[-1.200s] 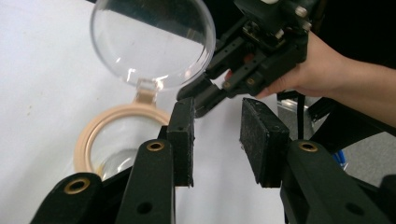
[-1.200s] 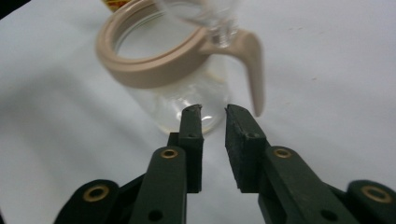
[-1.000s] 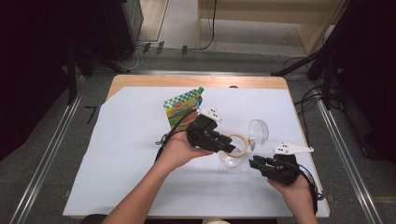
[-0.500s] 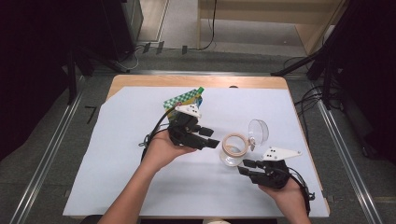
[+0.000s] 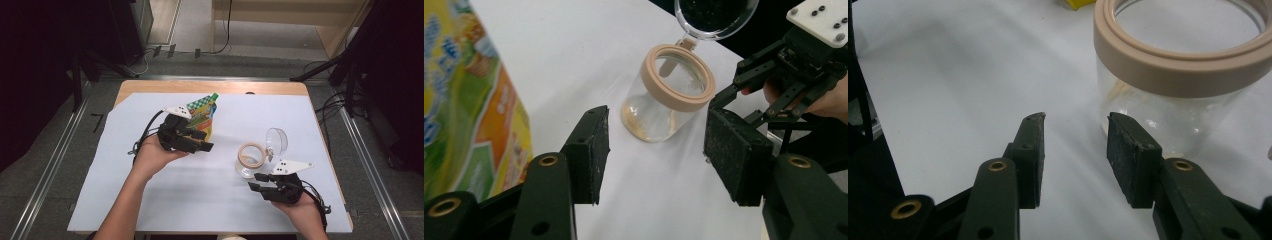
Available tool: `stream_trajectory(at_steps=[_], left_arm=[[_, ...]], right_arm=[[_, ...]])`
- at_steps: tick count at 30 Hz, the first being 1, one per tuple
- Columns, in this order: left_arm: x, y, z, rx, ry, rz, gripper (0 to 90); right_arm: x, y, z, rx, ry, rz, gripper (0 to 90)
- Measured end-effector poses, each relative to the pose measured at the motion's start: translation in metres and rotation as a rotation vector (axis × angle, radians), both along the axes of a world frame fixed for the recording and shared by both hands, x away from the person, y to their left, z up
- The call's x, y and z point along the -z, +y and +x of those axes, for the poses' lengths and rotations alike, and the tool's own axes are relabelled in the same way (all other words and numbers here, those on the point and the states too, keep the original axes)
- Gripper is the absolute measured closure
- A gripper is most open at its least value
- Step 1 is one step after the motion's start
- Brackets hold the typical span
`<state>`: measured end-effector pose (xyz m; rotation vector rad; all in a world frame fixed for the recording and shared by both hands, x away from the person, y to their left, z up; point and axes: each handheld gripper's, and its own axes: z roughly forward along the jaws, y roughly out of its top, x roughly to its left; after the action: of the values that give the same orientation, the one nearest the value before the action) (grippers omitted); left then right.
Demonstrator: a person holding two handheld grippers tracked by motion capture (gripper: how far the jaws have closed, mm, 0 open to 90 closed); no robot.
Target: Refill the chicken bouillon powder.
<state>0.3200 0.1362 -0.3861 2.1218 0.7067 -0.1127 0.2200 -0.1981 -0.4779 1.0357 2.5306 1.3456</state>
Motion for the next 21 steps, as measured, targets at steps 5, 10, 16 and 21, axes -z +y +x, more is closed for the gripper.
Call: stream_trajectory(at_steps=[5,10,16,21], left_arm=[[-0.002,0.016,0.000,-0.023,0.000,0.003,43.9],[-0.005,0.033,-0.002,-0.060,-0.043,0.034,43.9],[-0.007,0.055,0.001,-0.106,-0.036,0.004,44.1],[-0.008,0.072,0.001,-0.143,-0.030,0.005,44.2]], right_arm=[[0.000,0.001,0.001,-0.004,-0.005,-0.002,60.3],[0.000,0.004,0.002,-0.014,0.000,-0.004,60.2],[0.001,0.008,0.002,-0.029,0.002,-0.006,59.9],[-0.001,0.009,-0.001,-0.025,-0.020,-0.006,59.7]])
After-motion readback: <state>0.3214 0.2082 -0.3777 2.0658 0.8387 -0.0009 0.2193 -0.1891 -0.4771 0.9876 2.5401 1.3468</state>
